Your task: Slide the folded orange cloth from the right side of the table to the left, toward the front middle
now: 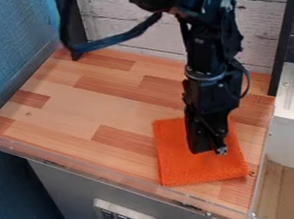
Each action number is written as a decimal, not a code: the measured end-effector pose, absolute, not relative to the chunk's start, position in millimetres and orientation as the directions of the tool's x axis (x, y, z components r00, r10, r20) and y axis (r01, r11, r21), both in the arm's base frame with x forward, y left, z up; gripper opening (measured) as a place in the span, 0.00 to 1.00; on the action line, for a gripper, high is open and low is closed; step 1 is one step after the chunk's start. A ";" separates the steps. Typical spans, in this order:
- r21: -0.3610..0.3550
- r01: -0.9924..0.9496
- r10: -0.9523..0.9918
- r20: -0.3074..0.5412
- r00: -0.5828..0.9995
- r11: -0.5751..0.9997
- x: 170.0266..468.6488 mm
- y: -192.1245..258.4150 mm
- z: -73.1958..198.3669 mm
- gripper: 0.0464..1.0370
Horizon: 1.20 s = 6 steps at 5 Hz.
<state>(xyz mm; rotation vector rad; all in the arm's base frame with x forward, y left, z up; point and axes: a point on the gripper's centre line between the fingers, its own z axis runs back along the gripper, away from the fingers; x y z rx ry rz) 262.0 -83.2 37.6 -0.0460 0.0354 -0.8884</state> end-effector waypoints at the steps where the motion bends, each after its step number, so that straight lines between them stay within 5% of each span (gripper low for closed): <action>1: -0.055 0.774 -0.776 -0.044 0.630 0.631 259.8 -82.7 30.8 0.02; 6: 0.069 0.709 -0.708 -0.047 0.705 0.702 272.6 -54.2 11.2 0.02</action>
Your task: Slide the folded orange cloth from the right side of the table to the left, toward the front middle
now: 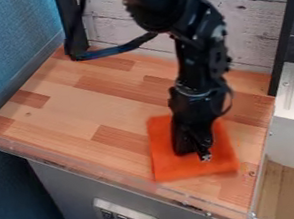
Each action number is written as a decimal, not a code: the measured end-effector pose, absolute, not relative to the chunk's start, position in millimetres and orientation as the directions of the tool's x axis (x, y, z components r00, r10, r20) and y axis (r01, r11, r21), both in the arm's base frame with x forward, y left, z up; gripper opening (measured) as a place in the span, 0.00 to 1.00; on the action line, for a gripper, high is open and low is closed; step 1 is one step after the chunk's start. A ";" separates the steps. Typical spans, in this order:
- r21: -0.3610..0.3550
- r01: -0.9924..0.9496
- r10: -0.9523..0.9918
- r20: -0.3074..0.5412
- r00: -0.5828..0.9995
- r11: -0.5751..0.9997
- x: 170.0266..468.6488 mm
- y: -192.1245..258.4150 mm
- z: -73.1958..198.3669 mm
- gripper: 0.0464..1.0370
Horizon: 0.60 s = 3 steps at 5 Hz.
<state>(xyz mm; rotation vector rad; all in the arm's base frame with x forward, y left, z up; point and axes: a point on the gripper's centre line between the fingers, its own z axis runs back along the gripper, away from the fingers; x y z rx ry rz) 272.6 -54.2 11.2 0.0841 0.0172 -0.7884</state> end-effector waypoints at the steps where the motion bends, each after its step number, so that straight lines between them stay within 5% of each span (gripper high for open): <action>1: 0.083 0.625 -0.626 -0.018 0.780 0.776 274.2 -36.2 8.6 0.02; 3: 0.059 0.378 -0.380 0.036 0.924 0.924 264.3 11.2 9.8 0.02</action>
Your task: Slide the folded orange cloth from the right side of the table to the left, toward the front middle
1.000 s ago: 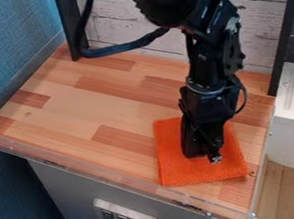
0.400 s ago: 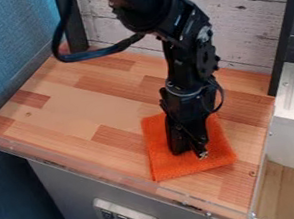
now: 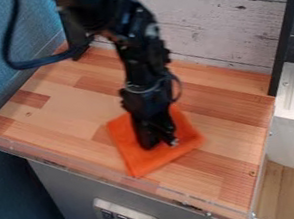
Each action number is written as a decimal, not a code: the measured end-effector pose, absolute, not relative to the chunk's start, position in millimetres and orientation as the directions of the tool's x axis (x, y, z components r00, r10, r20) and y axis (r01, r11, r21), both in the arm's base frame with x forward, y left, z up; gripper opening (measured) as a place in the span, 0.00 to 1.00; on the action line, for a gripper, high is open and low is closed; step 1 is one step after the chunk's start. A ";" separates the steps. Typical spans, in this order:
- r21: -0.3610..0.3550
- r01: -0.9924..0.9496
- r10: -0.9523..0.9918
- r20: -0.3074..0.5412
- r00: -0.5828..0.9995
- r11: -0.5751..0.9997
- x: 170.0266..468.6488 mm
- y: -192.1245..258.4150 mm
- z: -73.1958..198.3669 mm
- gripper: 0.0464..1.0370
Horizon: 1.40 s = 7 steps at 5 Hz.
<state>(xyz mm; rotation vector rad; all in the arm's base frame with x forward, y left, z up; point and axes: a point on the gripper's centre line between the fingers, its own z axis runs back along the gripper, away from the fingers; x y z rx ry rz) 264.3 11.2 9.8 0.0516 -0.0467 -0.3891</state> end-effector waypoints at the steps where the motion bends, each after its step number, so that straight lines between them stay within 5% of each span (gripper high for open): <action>1: 0.029 0.266 -0.267 0.045 0.963 0.964 262.3 25.3 9.8 0.02; 3: -0.021 0.091 -0.090 0.047 0.995 0.996 262.4 47.5 13.7 0.04; 4: -0.035 0.042 -0.042 0.013 0.999 0.999 263.6 51.1 21.3 0.19; 7: -0.005 -0.043 0.043 -0.017 0.999 0.999 316.4 7.9 68.5 0.95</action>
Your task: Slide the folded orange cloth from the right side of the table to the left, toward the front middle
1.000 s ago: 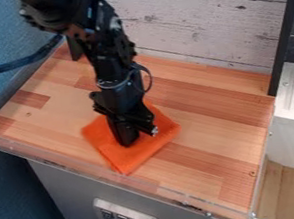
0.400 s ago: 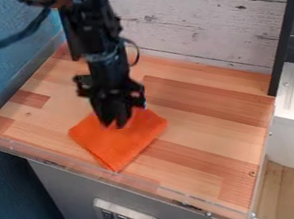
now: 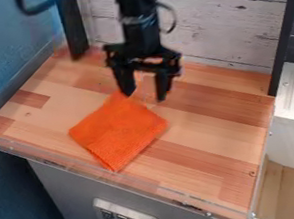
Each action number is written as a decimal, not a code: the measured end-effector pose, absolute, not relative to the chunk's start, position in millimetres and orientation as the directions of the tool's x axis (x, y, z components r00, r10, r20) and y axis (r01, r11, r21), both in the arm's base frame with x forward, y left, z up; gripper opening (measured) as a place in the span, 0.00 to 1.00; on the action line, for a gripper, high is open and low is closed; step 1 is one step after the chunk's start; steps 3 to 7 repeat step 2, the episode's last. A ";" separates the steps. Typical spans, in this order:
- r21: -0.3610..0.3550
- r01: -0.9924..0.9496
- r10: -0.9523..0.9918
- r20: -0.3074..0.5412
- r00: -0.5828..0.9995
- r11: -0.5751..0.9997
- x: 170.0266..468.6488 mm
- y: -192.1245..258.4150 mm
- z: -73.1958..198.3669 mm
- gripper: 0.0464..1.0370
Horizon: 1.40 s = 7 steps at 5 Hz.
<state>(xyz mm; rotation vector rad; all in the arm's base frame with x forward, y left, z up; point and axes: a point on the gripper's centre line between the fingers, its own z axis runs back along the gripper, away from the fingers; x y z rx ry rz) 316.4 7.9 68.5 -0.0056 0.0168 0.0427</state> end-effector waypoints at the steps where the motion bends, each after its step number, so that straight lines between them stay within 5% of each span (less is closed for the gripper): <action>1: 0.006 -0.052 0.052 -0.018 0.998 0.999 334.7 -11.1 76.0 0.96; 7: 0.014 -0.048 0.048 -0.017 0.999 0.999 349.6 -29.4 82.4 0.96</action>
